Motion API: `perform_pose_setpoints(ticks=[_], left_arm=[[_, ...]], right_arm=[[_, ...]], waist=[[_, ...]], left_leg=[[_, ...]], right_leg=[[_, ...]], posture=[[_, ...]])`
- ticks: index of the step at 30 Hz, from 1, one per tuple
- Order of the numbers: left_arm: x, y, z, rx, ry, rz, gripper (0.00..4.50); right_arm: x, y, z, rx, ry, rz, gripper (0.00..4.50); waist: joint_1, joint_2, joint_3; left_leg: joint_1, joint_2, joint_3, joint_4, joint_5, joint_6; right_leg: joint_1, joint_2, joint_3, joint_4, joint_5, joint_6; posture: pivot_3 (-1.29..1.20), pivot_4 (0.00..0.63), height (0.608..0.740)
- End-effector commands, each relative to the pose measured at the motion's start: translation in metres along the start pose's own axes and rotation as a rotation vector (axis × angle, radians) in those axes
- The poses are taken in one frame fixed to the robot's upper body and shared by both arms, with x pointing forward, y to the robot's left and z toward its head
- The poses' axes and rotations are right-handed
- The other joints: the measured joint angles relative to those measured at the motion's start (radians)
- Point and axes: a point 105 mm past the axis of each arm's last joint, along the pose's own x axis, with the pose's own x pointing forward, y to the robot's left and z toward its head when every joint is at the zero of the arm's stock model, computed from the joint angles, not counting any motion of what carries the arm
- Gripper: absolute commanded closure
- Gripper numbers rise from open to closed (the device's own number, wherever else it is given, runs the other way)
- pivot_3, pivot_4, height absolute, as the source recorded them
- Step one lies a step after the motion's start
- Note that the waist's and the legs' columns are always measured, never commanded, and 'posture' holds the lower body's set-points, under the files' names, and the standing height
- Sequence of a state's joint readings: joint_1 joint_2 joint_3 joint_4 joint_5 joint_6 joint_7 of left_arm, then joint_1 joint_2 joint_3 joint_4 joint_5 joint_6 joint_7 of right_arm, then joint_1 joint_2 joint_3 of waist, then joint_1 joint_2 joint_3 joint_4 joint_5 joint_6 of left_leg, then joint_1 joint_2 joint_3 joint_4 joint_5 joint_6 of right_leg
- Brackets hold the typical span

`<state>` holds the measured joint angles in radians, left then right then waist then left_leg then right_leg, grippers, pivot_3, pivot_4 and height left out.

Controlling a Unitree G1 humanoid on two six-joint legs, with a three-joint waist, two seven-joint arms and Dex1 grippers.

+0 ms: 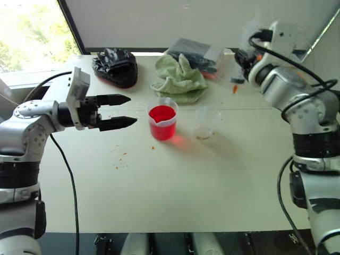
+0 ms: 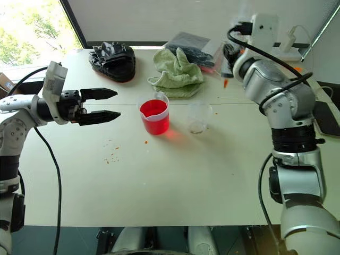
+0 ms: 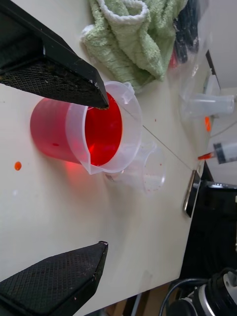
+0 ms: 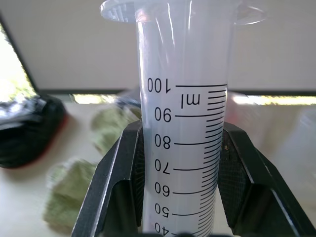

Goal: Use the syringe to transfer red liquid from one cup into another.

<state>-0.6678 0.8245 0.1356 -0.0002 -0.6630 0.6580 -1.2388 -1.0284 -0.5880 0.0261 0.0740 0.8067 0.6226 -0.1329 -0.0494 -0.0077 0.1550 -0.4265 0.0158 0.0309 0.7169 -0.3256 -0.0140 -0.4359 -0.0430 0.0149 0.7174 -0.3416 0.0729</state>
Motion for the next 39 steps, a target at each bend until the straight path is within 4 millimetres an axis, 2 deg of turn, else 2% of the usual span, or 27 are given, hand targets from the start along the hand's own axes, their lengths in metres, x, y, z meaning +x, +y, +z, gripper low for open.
perform_pose_setpoints(ticks=[1, 5, 8, 11, 18, 24, 34, 39], left_arm=[[-0.004, -0.002, 0.015, 0.029, -0.021, 0.003, 0.0], [-0.006, -0.002, 0.019, 0.028, -0.019, 0.006, 0.0], [-0.011, -0.002, 0.028, 0.022, -0.032, 0.015, 0.0], [-0.016, -0.002, 0.037, 0.015, -0.048, 0.027, 0.0], [-0.018, 0.005, 0.053, 0.011, -0.096, 0.054, 0.0], [-0.017, 0.014, 0.062, 0.043, -0.105, 0.094, 0.0], [-0.013, 0.023, 0.077, 0.085, -0.14, 0.118, 0.0], [-0.011, 0.022, 0.08, 0.095, -0.155, 0.121, 0.0]], right_arm=[[0.0, 0.046, 0.046, 0.025, -0.235, 0.21, 3.1], [-0.001, 0.085, 0.05, 0.132, -0.292, 0.387, 3.1], [-0.011, 0.109, 0.038, 0.182, -0.283, 0.526, 3.1], [-0.021, 0.122, 0.022, 0.214, -0.258, 0.608, 3.1], [-0.033, 0.13, -0.019, 0.174, -0.204, 0.65, 3.1], [-0.03, 0.145, -0.049, 0.147, -0.194, 0.645, 3.1], [-0.021, 0.156, -0.075, 0.06, -0.205, 0.648, 3.1], [-0.016, 0.154, -0.089, 0.021, -0.196, 0.636, 3.1]], waist=[[-0.001, 0.0, 0.0], [0.006, 0.0, 0.0], [0.006, 0.0, 0.0], [0.005, 0.0, 0.0], [0.002, 0.0, 0.0], [-0.009, 0.0, 0.0], [-0.023, 0.0, 0.0], [-0.023, 0.0, 0.0]], left_leg=[[0.0, 0.0, 0.0, 0.0, 0.0, 0.0], [0.0, 0.0, 0.0, 0.001, 0.0, 0.0], [0.0, -0.001, -0.001, 0.001, 0.0, 0.0], [0.0, -0.001, -0.002, 0.001, 0.0, 0.0], [0.0, -0.002, -0.002, 0.001, 0.0, 0.0], [0.0, -0.002, -0.002, 0.001, 0.001, -0.001], [0.001, -0.002, -0.003, 0.001, 0.001, -0.002], [0.001, -0.002, -0.003, 0.001, 0.001, -0.002]], right_leg=[[0.0, 0.0, 0.0, 0.0, 0.0, 0.0], [0.0, -0.001, 0.0, 0.001, 0.0, 0.0], [0.001, -0.001, -0.001, 0.001, 0.0, 0.0], [0.001, -0.002, -0.001, 0.001, 0.0, 0.0], [0.001, -0.002, -0.001, 0.001, 0.0, 0.0], [0.001, -0.001, -0.001, 0.001, 0.0, 0.0], [0.001, -0.001, -0.002, 0.002, 0.0, 0.0], [0.001, -0.001, -0.002, 0.002, 0.0, 0.0]], posture=[[0.0, 0.15, 0.711], [0.0, 0.15, 0.711], [0.0, 0.15, 0.711], [0.0, 0.15, 0.711], [0.0, 0.15, 0.711], [0.0, 0.15, 0.711], [0.0, 0.15, 0.711], [0.0, 0.15, 0.711]])
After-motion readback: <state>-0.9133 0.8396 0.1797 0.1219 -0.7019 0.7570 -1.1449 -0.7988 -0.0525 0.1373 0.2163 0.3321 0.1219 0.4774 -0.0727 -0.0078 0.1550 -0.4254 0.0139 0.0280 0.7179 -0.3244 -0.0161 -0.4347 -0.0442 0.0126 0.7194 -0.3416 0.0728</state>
